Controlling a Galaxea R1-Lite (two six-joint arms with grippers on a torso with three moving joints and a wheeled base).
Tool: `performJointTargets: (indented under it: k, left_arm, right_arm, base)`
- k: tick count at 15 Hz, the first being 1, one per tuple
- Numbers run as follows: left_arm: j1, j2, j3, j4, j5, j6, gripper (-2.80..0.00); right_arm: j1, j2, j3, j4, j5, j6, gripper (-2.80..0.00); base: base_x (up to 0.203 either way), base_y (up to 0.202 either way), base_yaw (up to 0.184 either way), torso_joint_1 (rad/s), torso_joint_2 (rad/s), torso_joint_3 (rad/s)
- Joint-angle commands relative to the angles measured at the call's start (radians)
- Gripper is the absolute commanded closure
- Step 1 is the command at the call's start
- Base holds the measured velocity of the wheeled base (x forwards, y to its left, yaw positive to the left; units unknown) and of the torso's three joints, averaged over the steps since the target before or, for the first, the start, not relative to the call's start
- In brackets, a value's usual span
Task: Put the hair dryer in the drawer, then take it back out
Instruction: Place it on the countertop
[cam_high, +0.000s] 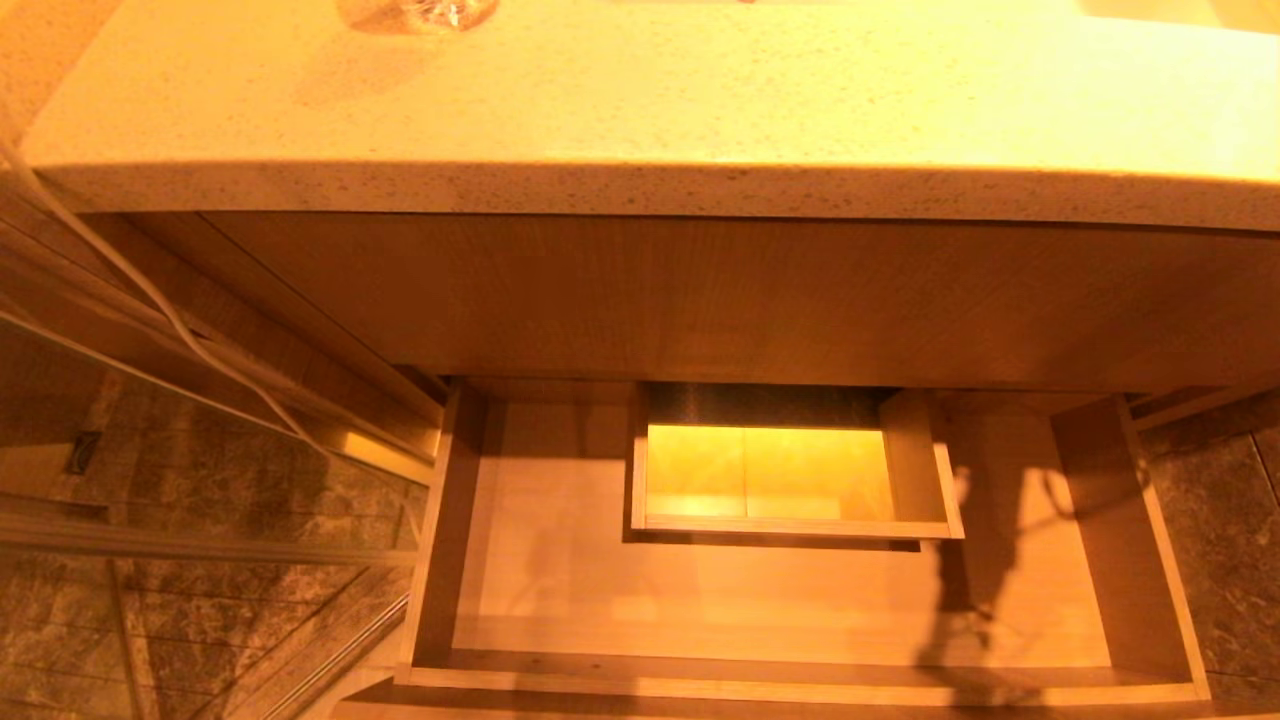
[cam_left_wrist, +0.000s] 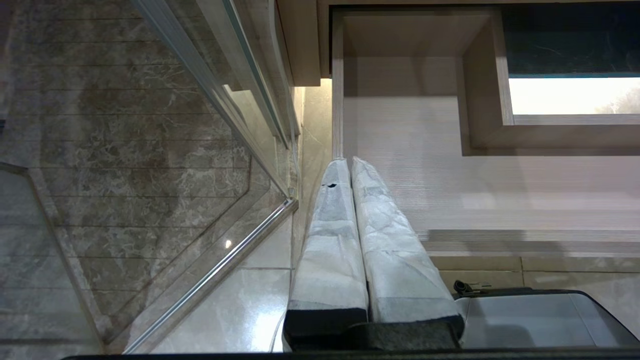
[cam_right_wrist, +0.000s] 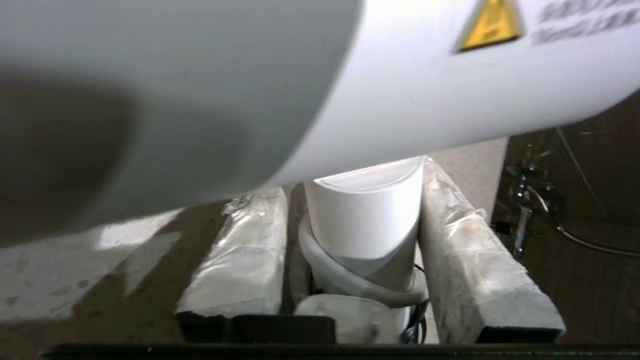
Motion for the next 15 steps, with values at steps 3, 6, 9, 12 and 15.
performJointTargets:
  k: [3,6,9,12,15]
  left_arm:
    - [0.000,0.000,0.002,-0.001,0.000,0.000,0.00]
    - [0.000,0.000,0.002,-0.001,0.000,0.000,0.00]
    - [0.000,0.000,0.002,-0.001,0.000,0.000,0.00]
    - [0.000,0.000,0.002,-0.001,0.000,0.000,0.00]
    - [0.000,0.000,0.002,-0.001,0.000,0.000,0.00]
  right_arm:
    - [0.000,0.007,0.000,-0.010,-0.001,-0.023,-2.80]
    - [0.000,0.001,0.000,-0.015,-0.002,-0.023,-2.80]
    - [-0.002,-0.039,0.000,-0.068,-0.002,-0.021,-2.80]
    - [-0.002,-0.104,0.000,-0.081,-0.001,-0.020,-2.80]
    - [-0.003,-0.176,0.002,-0.031,-0.001,-0.024,0.00]
  base:
    - [0.000,0.000,0.000,0.000,0.00,0.000]
    - [0.000,0.000,0.000,0.000,0.00,0.000]
    - [0.000,0.000,0.000,0.000,0.00,0.000]
    - [0.000,0.000,0.000,0.000,0.00,0.000]
    - [0.000,0.000,0.000,0.000,0.00,0.000]
